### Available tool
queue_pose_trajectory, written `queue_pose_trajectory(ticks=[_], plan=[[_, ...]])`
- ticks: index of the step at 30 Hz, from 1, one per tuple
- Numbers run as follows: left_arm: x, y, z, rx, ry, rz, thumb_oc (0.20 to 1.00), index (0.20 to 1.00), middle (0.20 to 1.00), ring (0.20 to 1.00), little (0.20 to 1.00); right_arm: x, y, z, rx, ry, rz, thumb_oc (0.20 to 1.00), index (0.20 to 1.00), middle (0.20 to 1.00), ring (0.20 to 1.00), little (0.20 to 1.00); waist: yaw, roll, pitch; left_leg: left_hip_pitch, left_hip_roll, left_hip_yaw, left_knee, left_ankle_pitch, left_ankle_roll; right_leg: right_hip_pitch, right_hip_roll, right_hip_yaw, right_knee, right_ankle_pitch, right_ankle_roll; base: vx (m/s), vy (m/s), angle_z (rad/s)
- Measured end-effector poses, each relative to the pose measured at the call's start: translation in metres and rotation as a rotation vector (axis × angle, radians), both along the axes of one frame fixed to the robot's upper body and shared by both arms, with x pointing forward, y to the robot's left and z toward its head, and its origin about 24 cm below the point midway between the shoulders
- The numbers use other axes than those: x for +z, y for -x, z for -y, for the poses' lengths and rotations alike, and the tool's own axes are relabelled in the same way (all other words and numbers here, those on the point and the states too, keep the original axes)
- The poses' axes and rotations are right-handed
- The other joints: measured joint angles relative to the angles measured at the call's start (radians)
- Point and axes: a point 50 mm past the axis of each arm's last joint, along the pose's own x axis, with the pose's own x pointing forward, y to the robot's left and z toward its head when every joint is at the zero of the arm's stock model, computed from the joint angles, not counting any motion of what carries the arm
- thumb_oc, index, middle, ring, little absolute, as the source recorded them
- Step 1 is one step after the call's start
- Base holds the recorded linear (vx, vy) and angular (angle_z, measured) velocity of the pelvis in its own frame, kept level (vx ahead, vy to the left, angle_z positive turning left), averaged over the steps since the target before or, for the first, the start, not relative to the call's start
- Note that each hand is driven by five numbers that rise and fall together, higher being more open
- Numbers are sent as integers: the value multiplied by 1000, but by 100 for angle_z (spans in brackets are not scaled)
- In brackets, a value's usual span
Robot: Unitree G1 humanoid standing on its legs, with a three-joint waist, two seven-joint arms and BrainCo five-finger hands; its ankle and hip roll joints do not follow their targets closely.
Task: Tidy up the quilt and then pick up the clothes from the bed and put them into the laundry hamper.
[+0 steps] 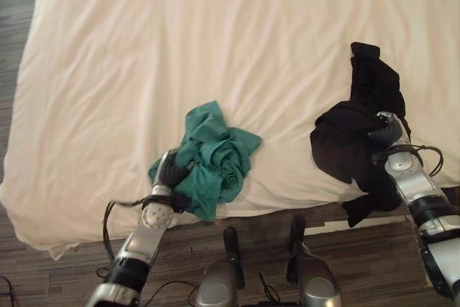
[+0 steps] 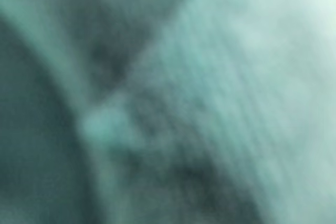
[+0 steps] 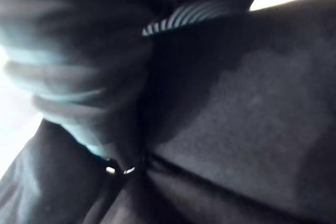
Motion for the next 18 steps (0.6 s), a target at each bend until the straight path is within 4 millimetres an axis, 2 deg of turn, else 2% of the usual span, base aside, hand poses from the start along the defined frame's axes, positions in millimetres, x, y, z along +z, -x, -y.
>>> queue_pose_trajectory(ticks=[3, 4, 5, 6, 7, 8, 9, 10, 11, 12, 13, 14, 15, 16, 17, 18], plan=[[-14, 12, -2, 95, 153, -14, 200, 200, 200, 200, 200, -1, 9, -21, 95, -15, 37, 200, 200, 200, 200, 200, 32, 27, -8, -4, 11, -30, 12, -9, -14, 22, 10, -37, 0, -3, -4, 8, -173, 24], [-22, 16, 3, 117, 215, -33, 200, 200, 200, 200, 200, -7, 14, -35, 136, -62, 44, 200, 200, 200, 200, 200, 57, 41, -9, -11, 12, -59, 25, -9, -24, 48, 11, -77, 0, -11, -11, -52, -54, 83], [-27, 18, 7, 123, 245, -44, 200, 200, 200, 200, 200, -11, 18, -41, 155, -83, 46, 200, 200, 200, 200, 200, 71, 53, -16, -26, 14, -78, 29, -13, -34, 61, 12, -115, 0, -19, -10, -42, -7, 131], [-32, 20, 10, 130, 265, -66, 200, 200, 200, 200, 200, -12, 23, -49, 184, -117, 60, 200, 200, 200, 200, 200, 79, 57, -20, -53, 36, -21, 48, -60, -30, 79, -2, -197, 0, -26, -16, -10, 36, 202], [-40, 23, 10, 161, 303, -105, 200, 200, 200, 200, 200, -14, 29, -61, 237, -153, 79, 200, 200, 200, 200, 200, 71, 54, -41, -91, 70, 89, 73, -50, -46, 93, -30, -312, 3, -37, -23, 47, 176, 276], [-57, 31, 8, 235, 356, -188, 200, 200, 200, 200, 200, -16, 38, -73, 283, -202, 91, 200, 200, 200, 200, 200, 53, 65, -57, -129, 145, 303, 145, -68, -47, 134, -55, -416, 5, -48, -9, 49, 175, 275], [-67, 40, 5, 284, 379, -231, 200, 200, 200, 200, 200, -16, 42, -79, 311, -230, 98, 200, 200, 200, 200, 200, 47, 69, -85, -139, 174, 375, 176, -61, -40, 147, -68, -470, 14, -60, -11, 127, 250, 260], [-86, 62, 0, 386, 443, -304, 200, 200, 200, 200, 200, -17, 46, -100, 395, -292, 105, 200, 200, 200, 200, 200, 47, 77, -136, -139, 224, 484, 197, -36, -31, 184, -83, -547, 29, -65, -9, 218, 181, 193], [-94, 74, -1, 420, 467, -335, 200, 200, 200, 200, 200, -13, 49, -106, 428, -329, 127, 200, 200, 200, 200, 200, 46, 86, -161, -138, 227, 468, 185, -16, -14, 204, -96, -552, 43, -65, -9, 305, 290, 167], [-102, 89, -3, 450, 482, -371, 200, 200, 200, 200, 200, -9, 51, -111, 457, -351, 149, 200, 200, 200, 200, 200, 45, 105, -185, -119, 219, 457, 148, 33, 30, 221, -107, -552, 65, -65, -9, 289, 289, 174], [-112, 110, -8, 502, 491, -426, 200, 200, 200, 200, 200, -7, 63, -120, 485, -447, 187, 200, 200, 200, 200, 200, 38, 95, -219, -82, 144, 413, 87, 95, 27, 283, -172, -556, 120, -64, -10, 170, 211, 179], [-113, 115, -9, 522, 494, -428, 200, 200, 200, 200, 200, -6, 68, -119, 480, -480, 206, 200, 200, 200, 200, 200, 34, 72, -231, -75, 97, 384, 65, 105, 70, 289, -219, -561, 173, -65, -9, 239, 230, 193], [-110, 122, -17, 536, 468, -422, 200, 200, 200, 200, 200, -12, 75, -131, 524, -563, 196, 200, 200, 200, 200, 200, 55, 43, -251, -69, 55, 349, 36, 86, 96, 268, -280, -538, 267, -85, 4, 243, 184, 121], [-106, 120, -22, 542, 458, -406, 200, 200, 200, 200, 200, -13, 77, -136, 543, -603, 196, 200, 200, 200, 200, 200, 63, 28, -249, -75, 48, 327, 39, 81, 104, 258, -279, -509, 273, -86, 7, 367, 231, 127], [-95, 112, -32, 535, 433, -357, 200, 200, 200, 200, 200, -22, 85, -144, 555, -691, 172, 200, 200, 200, 200, 200, 75, -16, -249, -89, 13, 256, 41, 63, 124, 239, -269, -464, 312, -67, -9, 291, 159, 145], [-89, 103, -32, 509, 426, -329, 200, 200, 200, 200, 200, -32, 94, -140, 539, -731, 149, 200, 200, 200, 200, 200, 61, -14, -242, -94, -17, 166, 32, 61, 125, 235, -247, -402, 377, -94, -34, 211, 114, 252]])
